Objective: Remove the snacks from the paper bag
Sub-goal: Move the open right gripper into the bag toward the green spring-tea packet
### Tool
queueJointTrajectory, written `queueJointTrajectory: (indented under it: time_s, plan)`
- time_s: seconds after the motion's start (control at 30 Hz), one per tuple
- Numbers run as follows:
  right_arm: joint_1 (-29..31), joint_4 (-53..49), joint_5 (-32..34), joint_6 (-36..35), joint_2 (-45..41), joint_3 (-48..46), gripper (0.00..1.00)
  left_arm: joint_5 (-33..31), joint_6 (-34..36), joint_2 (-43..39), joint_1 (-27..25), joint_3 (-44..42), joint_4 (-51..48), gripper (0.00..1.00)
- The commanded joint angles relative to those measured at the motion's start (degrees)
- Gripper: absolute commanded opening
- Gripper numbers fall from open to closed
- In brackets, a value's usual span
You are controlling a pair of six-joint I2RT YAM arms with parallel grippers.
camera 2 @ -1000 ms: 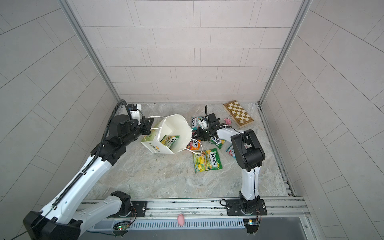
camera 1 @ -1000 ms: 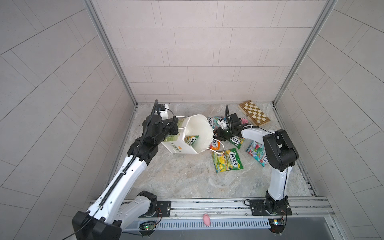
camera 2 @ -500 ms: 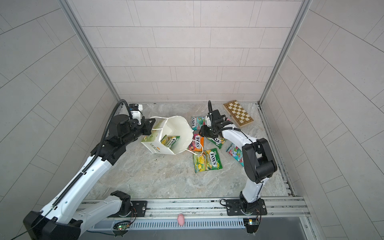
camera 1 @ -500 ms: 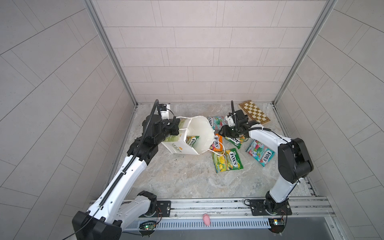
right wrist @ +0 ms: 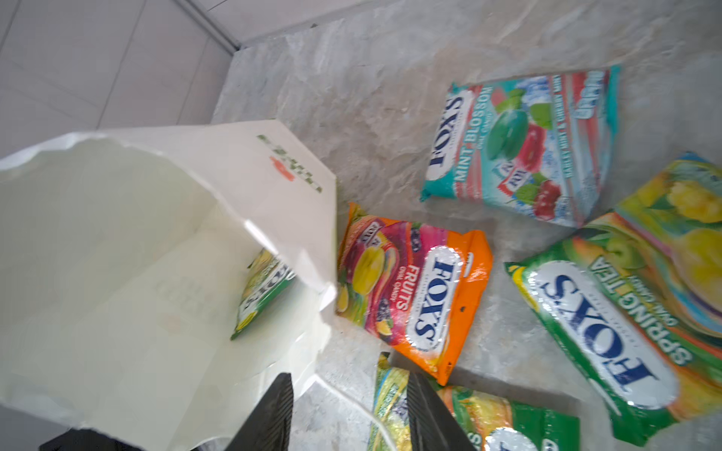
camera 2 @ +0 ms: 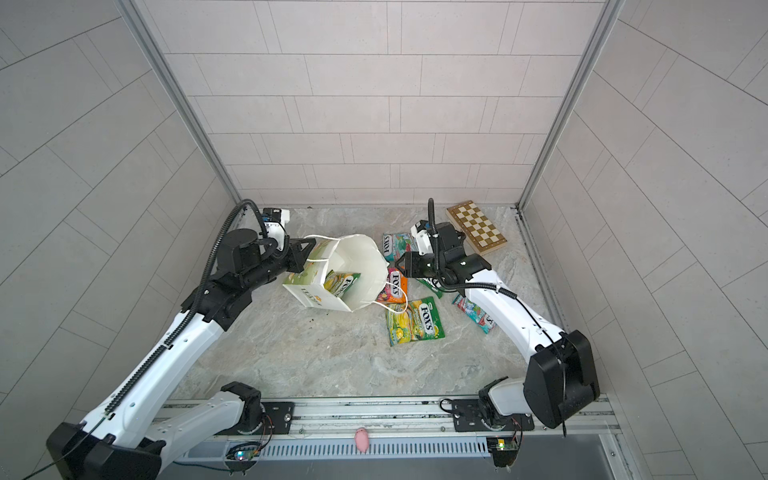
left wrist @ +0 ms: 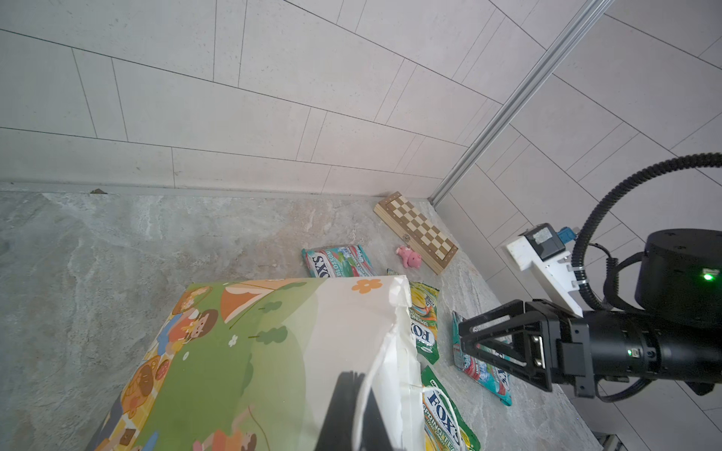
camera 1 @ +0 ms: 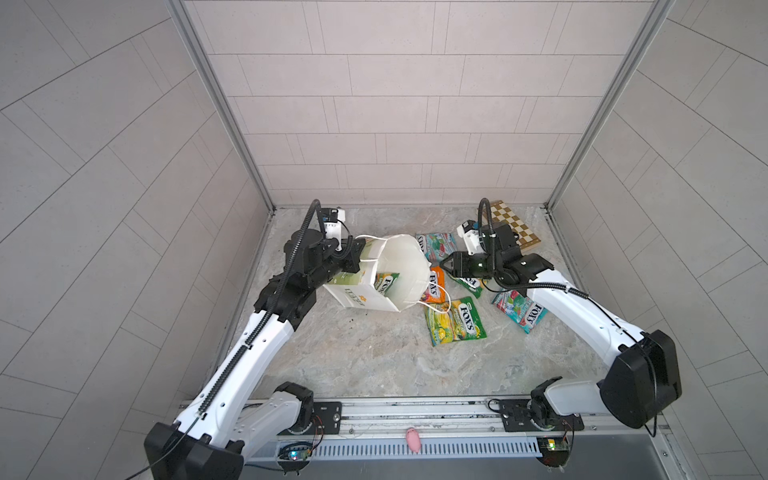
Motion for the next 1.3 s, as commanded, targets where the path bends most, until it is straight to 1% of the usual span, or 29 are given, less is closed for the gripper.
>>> queueJointTrajectory:
  time_s: [0.0, 0.1, 0.2, 0.27, 0.4, 0.63, 0.77, 0.87, 1.03, 1.2, 1.27]
  plan:
    - [3.4, 2.8, -2.8, 1.4, -2.5, -1.3, 0.48, 1.6, 1.4, -1.5, 0.0, -0.3, 2.3, 0.00]
    - [6.9, 5.4, -1.7, 2.7, -3.0, -3.0, 0.47, 2.3, 2.3, -2.1, -0.9, 0.0, 2.6, 0.00]
    - [10.8, 8.5, 0.3, 3.8, -2.5, -4.3, 0.46, 4.8, 2.5, -2.4, -0.9, -0.3, 2.4, 0.00]
    - [13.3, 9.8, 1.3, 3.8, -1.4, -4.5, 0.45, 6.2, 2.9, -2.8, -0.9, -1.1, 2.6, 0.00]
    - [16.3, 10.4, 3.6, 4.5, 2.3, -3.6, 0.44, 8.4, 3.8, -4.1, -0.9, -2.4, 2.5, 0.00]
    - [20.9, 9.4, 8.8, 5.1, 9.3, -0.1, 0.42, 8.3, 3.0, -6.3, -1.0, -4.8, 4.5, 0.00]
    - [23.5, 10.5, 12.7, 5.6, 11.0, -0.5, 0.42, 8.4, 1.8, -5.5, -1.2, -5.3, 5.3, 0.00]
    - [24.3, 11.3, 13.9, 6.3, 11.7, -1.0, 0.42, 7.7, 0.7, -4.5, -1.2, -5.0, 5.3, 0.00]
    - [25.3, 12.1, 16.9, 7.2, 10.4, -2.5, 0.42, 4.6, -1.8, -3.7, -1.2, -5.1, 6.1, 0.00]
    - [25.7, 12.2, 20.4, 7.7, 5.5, -5.5, 0.43, 3.5, -5.2, -2.3, -1.2, -5.8, 9.1, 0.00]
    - [25.7, 11.6, 21.3, 7.9, 3.2, -6.8, 0.43, 1.9, -6.5, -1.5, -1.6, -5.7, 10.0, 0.00]
